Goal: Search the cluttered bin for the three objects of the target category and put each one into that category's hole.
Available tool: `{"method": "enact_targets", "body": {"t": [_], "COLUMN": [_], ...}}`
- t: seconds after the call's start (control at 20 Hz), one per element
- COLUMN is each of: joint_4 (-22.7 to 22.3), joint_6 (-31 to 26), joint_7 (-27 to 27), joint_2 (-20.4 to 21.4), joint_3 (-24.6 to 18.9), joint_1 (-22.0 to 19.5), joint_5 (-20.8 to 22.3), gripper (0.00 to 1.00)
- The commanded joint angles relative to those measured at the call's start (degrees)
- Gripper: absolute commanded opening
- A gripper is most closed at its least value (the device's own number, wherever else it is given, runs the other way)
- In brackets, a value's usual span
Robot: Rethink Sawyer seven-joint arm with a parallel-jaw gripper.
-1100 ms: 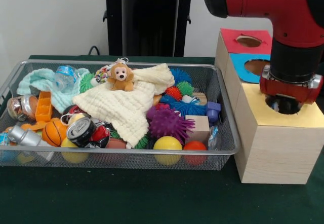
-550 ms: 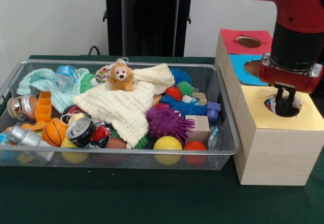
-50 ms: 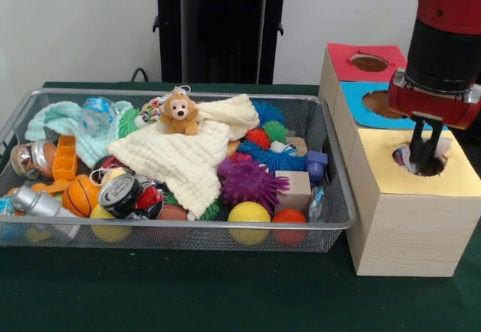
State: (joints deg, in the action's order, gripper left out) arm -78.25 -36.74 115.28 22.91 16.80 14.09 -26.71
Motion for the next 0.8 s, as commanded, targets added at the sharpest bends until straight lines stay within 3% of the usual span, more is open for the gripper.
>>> {"method": "enact_targets", "body": {"t": [0.05,0.35,0.7,0.8], "joint_4": [-11.05,-14.35,-12.26,-12.10], "joint_6": [7.70,19.81,17.26,13.66], "joint_7": [10.49,8.70,6.57,4.62], "joint_2": [4.18,6.58,7.81,8.87], "joint_3": [-5.99,-8.99,-5.75,-4.99], "joint_1": [-2.16,-4.38,-4.69,-6.05], "joint_5": [-1.75,0.17,2.30,3.16], "gripper": [0.00,0.00,0.00,0.00]}}
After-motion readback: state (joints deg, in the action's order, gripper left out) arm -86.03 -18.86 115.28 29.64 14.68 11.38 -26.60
